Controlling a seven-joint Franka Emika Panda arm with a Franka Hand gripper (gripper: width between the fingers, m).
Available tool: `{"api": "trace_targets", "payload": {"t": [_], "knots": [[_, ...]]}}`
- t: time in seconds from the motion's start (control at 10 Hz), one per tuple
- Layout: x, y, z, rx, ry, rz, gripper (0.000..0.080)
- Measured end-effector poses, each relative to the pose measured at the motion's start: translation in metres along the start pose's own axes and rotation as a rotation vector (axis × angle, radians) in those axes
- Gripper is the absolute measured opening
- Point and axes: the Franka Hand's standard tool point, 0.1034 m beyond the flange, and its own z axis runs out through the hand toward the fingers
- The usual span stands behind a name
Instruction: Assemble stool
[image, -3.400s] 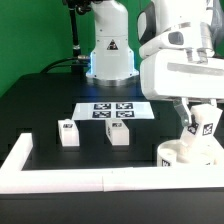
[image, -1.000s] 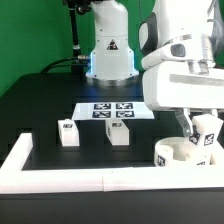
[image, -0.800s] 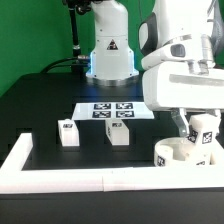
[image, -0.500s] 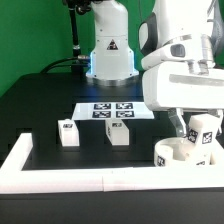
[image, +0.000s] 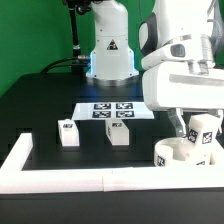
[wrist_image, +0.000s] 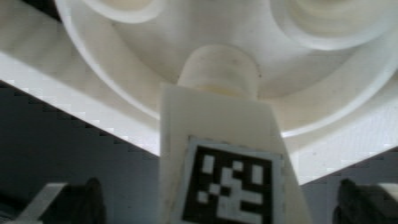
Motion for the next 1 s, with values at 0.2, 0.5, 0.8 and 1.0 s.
{"api": "trace_targets", "payload": {"t": [0.2, 0.5, 0.8, 1.0], "knots": [[0.014, 0.008, -0.020, 0.028, -0.049, 0.012, 0.0649], [0.033, 0.007, -0.034, 0.071, -0.109, 0.024, 0.0649], [0.045, 0.008, -0.046, 0.198, -0.420, 0.082, 0.0649], [0.039, 0.006, -0.042, 0.236, -0.594, 0.078, 0.0649]]}}
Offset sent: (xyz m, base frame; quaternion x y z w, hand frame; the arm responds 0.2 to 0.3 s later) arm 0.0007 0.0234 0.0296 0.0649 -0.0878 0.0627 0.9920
